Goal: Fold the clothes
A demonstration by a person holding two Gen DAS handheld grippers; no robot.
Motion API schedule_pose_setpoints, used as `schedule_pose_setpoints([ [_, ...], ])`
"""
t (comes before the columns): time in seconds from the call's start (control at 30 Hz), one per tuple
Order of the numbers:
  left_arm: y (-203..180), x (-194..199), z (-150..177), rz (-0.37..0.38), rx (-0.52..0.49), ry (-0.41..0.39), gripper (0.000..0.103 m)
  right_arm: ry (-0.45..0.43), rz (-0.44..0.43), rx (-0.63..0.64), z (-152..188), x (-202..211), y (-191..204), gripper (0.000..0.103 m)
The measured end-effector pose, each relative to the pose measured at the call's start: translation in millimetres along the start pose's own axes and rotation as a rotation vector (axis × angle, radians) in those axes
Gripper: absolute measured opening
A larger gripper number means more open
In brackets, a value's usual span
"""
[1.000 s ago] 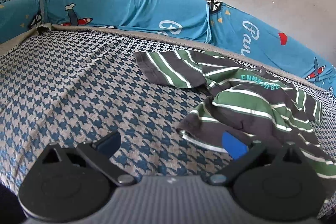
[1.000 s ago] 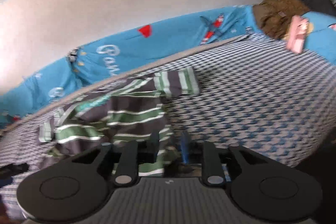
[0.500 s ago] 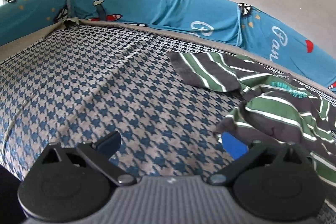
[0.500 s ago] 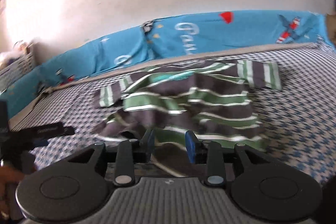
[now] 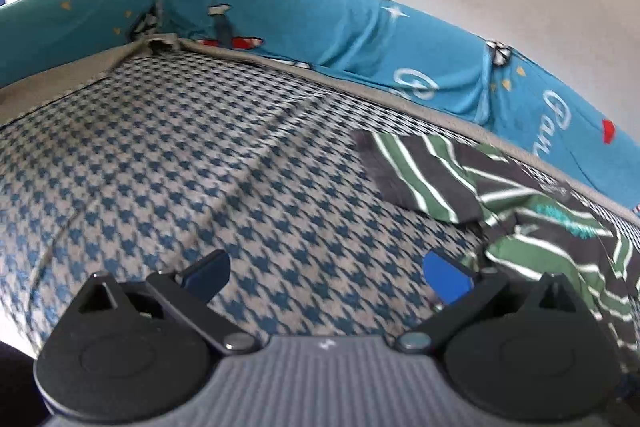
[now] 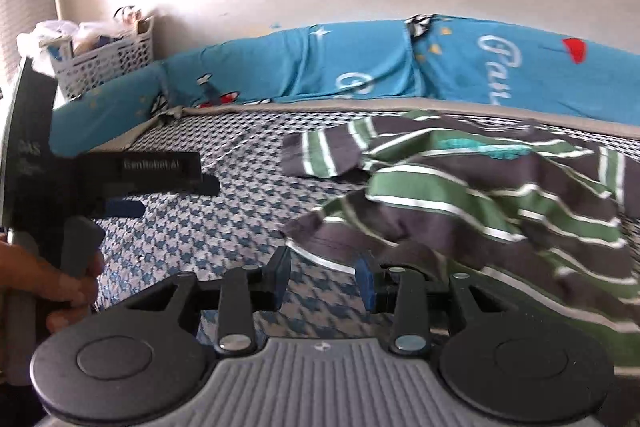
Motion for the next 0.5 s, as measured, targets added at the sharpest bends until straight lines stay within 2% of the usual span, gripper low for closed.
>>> schedule_pose_setpoints([
  [0.17,16.9,1.4,-0.3,-0.013,0.084,0.005,0.103,0.028,-0.015,0.072,-0.4,-31.8,17.7,0.038],
  [0.5,21.9,2.6,-3.4,-0.006,0.11,-0.006,0.103,0.034,0.025,0.248,-3.5,-87.5,47.6,0.042],
])
Point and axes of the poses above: each gripper's, at about its wrist camera, not at the fingertips, and x roughly against the way its jaws point, y to its left, z to its underside, the point moved 8 cm from there along -x, roughly the way its jaws point, and after that the axes turned 9 degrees about -x, right-handed, at the moved point
